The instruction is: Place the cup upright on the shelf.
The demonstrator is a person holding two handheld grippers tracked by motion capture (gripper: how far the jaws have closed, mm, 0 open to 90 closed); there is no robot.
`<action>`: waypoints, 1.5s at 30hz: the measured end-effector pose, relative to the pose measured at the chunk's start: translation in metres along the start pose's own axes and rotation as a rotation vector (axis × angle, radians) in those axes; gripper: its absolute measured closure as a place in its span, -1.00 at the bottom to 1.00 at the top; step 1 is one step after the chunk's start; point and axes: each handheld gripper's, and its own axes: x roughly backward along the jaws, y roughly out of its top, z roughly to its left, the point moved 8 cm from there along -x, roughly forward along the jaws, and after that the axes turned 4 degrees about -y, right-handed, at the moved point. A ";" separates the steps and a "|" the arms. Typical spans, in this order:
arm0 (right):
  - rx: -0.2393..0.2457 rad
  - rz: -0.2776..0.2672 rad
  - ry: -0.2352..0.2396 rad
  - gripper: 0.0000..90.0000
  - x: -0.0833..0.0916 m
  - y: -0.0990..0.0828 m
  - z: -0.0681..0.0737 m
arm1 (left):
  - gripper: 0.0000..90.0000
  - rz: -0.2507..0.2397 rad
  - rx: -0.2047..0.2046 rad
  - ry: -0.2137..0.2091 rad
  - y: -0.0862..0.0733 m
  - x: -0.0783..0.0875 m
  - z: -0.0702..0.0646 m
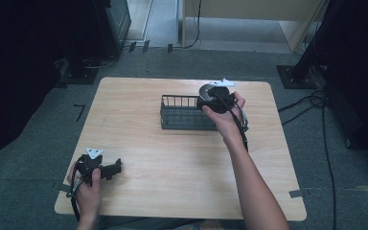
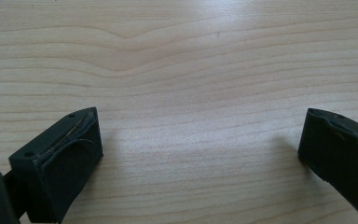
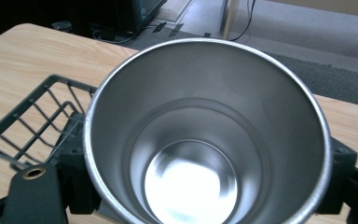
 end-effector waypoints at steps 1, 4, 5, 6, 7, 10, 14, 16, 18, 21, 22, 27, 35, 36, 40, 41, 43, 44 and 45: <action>0.000 0.000 0.000 -0.59 0.000 0.000 0.000 | -1.00 0.001 -0.001 0.000 0.000 0.000 0.000; 0.001 0.014 -0.018 -0.59 -0.009 -0.005 -0.002 | -1.00 0.000 0.000 0.000 0.000 0.000 0.000; -0.001 0.018 -0.019 -0.59 -0.010 -0.006 -0.002 | -1.00 0.001 -0.001 0.000 0.000 0.000 0.000; -0.002 0.021 -0.022 -0.59 -0.011 -0.007 -0.003 | -1.00 0.001 -0.001 0.000 0.000 0.000 0.000; -0.003 0.023 -0.024 -0.59 -0.013 -0.008 -0.004 | -1.00 0.001 -0.001 0.000 0.000 0.000 0.000; -0.009 0.024 -0.023 -0.59 -0.015 -0.009 -0.004 | -1.00 0.001 -0.001 0.000 0.000 0.000 0.000; -0.009 0.019 -0.021 -0.59 -0.018 -0.009 -0.004 | -1.00 0.001 -0.001 0.000 0.000 0.000 0.000; -0.011 0.019 -0.020 -0.59 -0.019 -0.009 -0.004 | -1.00 0.001 -0.001 0.000 0.000 0.000 0.000; -0.007 0.020 -0.015 -0.59 -0.019 -0.009 -0.003 | -1.00 0.001 -0.001 0.000 0.000 0.000 0.000; -0.002 0.020 -0.010 -0.59 -0.020 -0.009 0.001 | -1.00 0.001 -0.001 0.000 0.000 0.000 0.000; -0.002 0.020 -0.010 -0.59 -0.020 -0.009 0.001 | -1.00 0.001 -0.001 0.000 0.000 0.000 0.000; 0.006 0.022 -0.010 -0.59 -0.023 -0.009 0.002 | -1.00 0.001 -0.001 0.000 0.000 0.000 0.000; 0.013 0.041 -0.016 -0.59 -0.032 -0.010 0.002 | -1.00 0.000 0.000 0.000 0.000 0.000 0.000; 0.013 0.045 -0.016 -0.59 -0.032 -0.010 0.002 | -1.00 0.001 -0.001 0.000 0.000 0.000 0.000; 0.022 0.050 -0.011 -0.59 -0.034 -0.014 0.004 | -1.00 0.001 -0.001 0.000 0.000 0.000 0.000; 0.026 0.051 -0.008 -0.59 -0.035 -0.015 0.005 | -1.00 0.001 -0.001 0.000 0.000 0.000 0.000; 0.024 0.055 -0.008 -0.59 -0.036 -0.017 0.005 | -1.00 0.000 0.000 0.000 0.000 0.000 0.000; 0.024 0.059 -0.008 -0.59 -0.036 -0.019 0.005 | -1.00 0.001 -0.001 0.000 0.000 0.000 0.000; 0.024 0.061 -0.009 -0.59 -0.037 -0.020 0.005 | -1.00 0.001 -0.001 0.000 0.000 0.000 0.000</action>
